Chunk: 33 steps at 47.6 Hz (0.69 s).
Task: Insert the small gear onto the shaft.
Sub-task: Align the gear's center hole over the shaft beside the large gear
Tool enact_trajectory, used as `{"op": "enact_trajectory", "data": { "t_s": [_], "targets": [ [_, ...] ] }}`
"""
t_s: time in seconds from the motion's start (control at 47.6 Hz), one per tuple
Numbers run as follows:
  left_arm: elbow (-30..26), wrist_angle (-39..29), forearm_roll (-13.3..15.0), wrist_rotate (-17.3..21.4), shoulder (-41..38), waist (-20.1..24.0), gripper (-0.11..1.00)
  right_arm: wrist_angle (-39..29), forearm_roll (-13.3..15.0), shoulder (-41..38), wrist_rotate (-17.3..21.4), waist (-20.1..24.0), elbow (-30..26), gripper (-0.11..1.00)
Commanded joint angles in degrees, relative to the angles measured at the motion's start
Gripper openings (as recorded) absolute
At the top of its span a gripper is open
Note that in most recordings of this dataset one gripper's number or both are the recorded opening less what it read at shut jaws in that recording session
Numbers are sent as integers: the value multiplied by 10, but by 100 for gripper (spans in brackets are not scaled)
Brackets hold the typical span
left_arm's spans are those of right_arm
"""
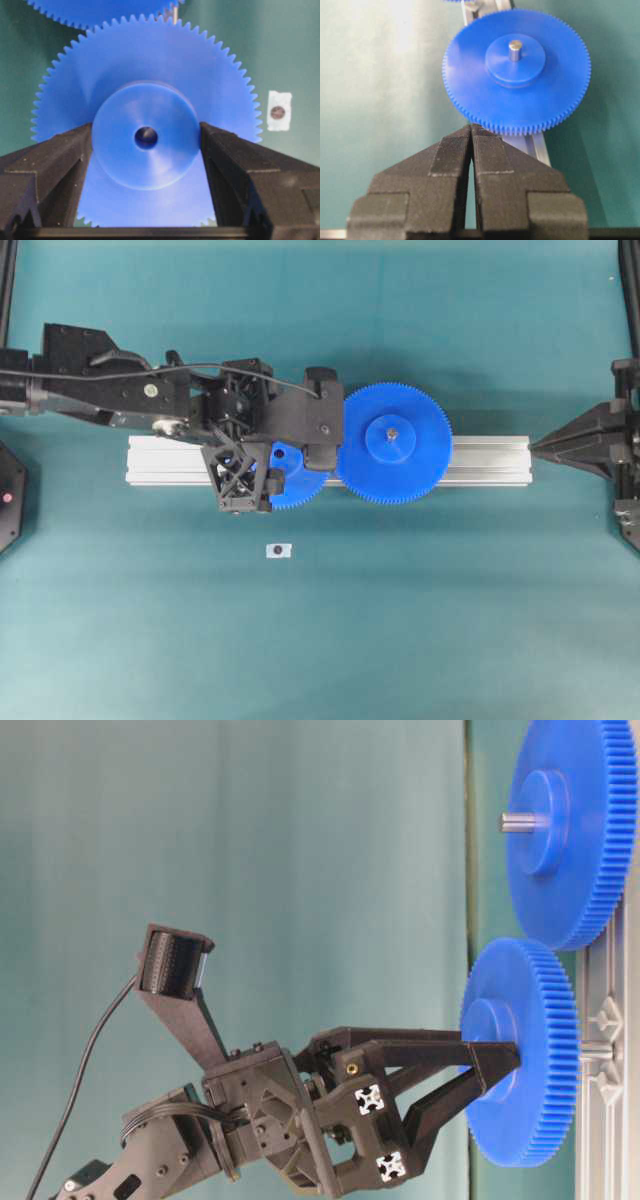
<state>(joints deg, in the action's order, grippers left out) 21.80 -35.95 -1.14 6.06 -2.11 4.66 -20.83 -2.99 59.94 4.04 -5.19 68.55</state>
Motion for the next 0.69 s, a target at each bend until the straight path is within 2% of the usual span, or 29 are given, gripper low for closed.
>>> {"op": "enact_trajectory", "data": {
  "t_s": [0.0, 0.672],
  "targets": [
    [-4, 4, -1, 1, 5, 9, 72, 3, 0, -3, 4, -1, -6, 7],
    [1, -1, -1, -2, 6, 10, 72, 3, 0, -3, 15, -1, -6, 7]
  ]
}}
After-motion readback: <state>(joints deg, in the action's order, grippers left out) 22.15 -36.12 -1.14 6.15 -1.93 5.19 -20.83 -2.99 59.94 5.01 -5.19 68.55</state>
